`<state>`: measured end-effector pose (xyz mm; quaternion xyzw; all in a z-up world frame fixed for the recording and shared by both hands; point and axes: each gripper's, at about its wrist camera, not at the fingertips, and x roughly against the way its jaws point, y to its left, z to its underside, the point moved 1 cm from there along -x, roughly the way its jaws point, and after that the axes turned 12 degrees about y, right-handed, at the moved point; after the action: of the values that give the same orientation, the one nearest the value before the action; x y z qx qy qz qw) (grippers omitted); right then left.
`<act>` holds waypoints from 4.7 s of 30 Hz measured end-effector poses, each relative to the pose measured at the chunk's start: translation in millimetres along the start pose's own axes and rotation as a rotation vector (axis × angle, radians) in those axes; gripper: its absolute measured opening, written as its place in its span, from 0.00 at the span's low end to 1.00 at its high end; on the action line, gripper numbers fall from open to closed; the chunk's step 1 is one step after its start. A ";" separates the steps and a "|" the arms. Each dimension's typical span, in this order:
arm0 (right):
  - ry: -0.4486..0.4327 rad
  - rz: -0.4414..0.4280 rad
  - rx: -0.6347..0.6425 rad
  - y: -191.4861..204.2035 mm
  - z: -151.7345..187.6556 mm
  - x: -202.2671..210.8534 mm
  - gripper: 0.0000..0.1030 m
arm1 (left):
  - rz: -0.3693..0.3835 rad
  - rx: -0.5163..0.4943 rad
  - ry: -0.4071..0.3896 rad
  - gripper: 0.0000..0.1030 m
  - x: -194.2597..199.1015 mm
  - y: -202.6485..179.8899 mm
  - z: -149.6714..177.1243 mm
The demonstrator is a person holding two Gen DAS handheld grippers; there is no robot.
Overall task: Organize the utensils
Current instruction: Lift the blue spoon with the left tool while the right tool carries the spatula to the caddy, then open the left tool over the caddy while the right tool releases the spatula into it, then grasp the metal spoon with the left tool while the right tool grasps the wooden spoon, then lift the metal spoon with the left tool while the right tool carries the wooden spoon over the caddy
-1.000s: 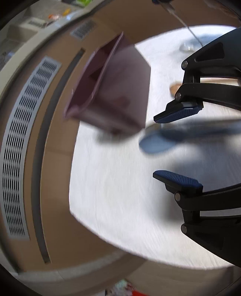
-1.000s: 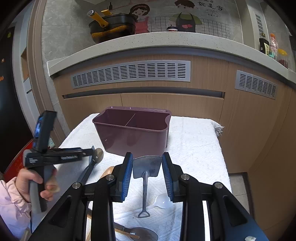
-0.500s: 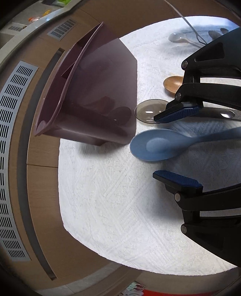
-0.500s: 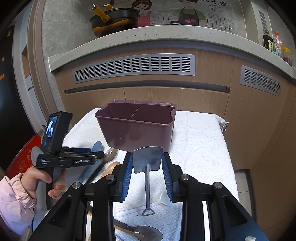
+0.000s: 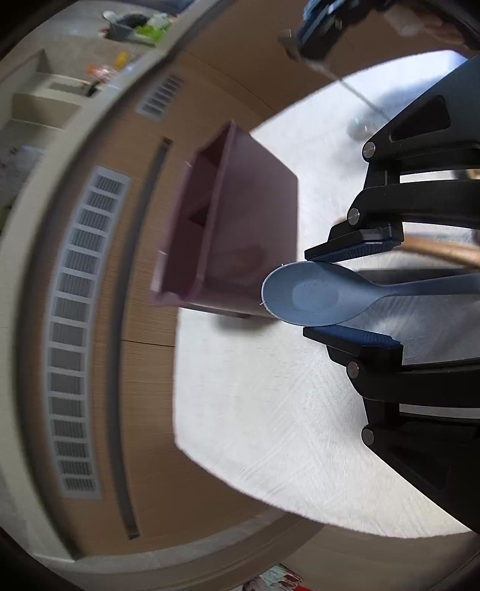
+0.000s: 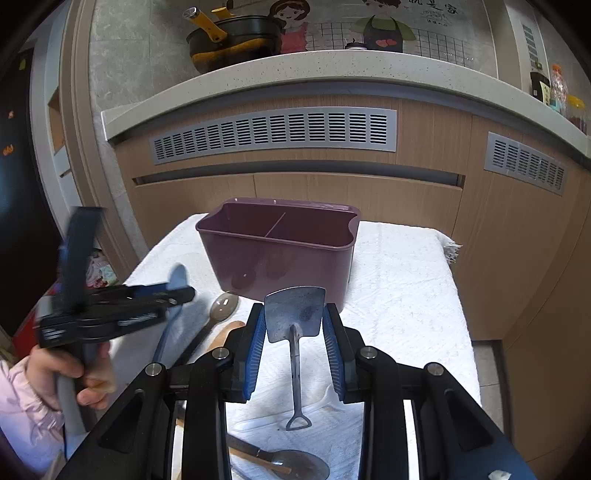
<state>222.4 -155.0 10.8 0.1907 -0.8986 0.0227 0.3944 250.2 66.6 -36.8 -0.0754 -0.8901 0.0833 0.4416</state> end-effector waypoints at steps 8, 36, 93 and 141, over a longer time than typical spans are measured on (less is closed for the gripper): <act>-0.096 -0.017 -0.029 2.3 -9.3 30.9 0.27 | 0.060 -0.050 -0.198 0.33 74.0 -24.3 -17.1; -0.011 0.007 -0.033 -31.9 -126.4 -71.6 0.30 | 0.116 -0.045 -0.075 0.37 -30.2 -24.8 -136.4; 0.347 0.052 0.029 22.2 15.0 -100.2 0.08 | -0.014 0.048 0.142 0.72 -2.3 29.3 34.4; 0.215 -0.050 0.054 -3.2 7.3 -52.1 0.27 | 0.026 0.041 -0.001 0.32 35.0 -3.2 26.5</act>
<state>250.6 -142.5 -31.9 0.2201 -0.8450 0.0575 0.4839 207.9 68.6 -24.8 -0.0779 -0.8874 0.1073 0.4416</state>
